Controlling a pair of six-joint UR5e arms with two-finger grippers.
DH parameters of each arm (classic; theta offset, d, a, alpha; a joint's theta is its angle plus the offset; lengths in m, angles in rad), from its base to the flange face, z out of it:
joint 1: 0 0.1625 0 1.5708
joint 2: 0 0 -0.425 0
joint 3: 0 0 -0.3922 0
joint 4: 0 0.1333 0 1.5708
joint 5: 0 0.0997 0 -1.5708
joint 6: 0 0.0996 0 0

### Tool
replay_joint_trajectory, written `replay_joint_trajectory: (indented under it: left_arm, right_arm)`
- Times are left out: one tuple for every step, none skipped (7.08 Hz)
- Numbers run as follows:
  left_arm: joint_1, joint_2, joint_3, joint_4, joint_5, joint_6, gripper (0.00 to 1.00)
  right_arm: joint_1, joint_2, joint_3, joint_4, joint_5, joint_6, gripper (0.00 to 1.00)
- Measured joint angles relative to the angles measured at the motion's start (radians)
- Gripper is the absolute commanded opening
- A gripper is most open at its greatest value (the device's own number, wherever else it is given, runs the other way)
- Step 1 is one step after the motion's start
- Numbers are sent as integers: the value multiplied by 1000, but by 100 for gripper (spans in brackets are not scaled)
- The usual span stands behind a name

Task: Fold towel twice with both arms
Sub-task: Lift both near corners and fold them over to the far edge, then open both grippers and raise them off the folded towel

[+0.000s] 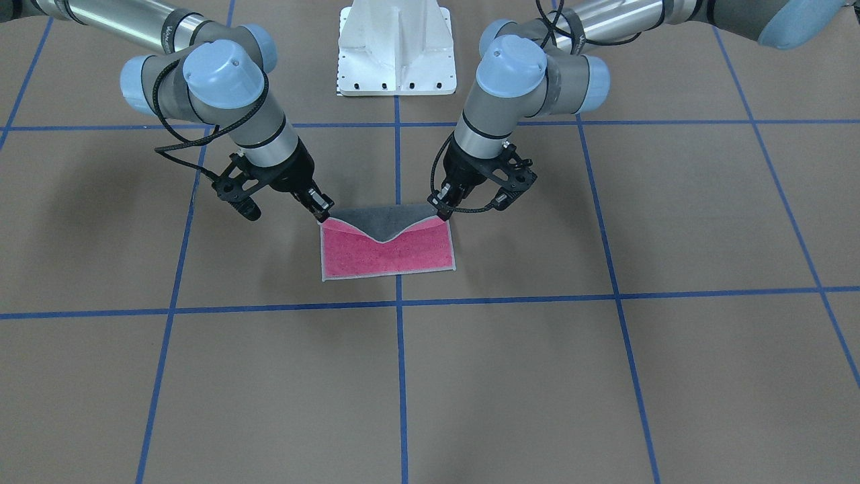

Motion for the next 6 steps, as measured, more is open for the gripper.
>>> replay_joint_trajectory:
  left_arm:
    - [-10,-11,29,-3,0,6,0]
    - [-19,-19,58,-12,0,13,0]
    - [-24,-26,82,-21,0,17,0]
    - [-27,-33,98,-27,0,18,0]
    - [-28,-37,105,-30,0,19,0]
    - [-29,-38,110,-32,0,19,24]
  right_arm:
    - [9,26,-41,10,2,-1,0]
    - [16,49,-85,33,2,-1,0]
    - [21,58,-115,57,2,-1,0]
    - [23,62,-134,73,2,-2,0]
    - [25,63,-147,87,1,-4,1]
    - [26,64,-154,93,1,-6,36]
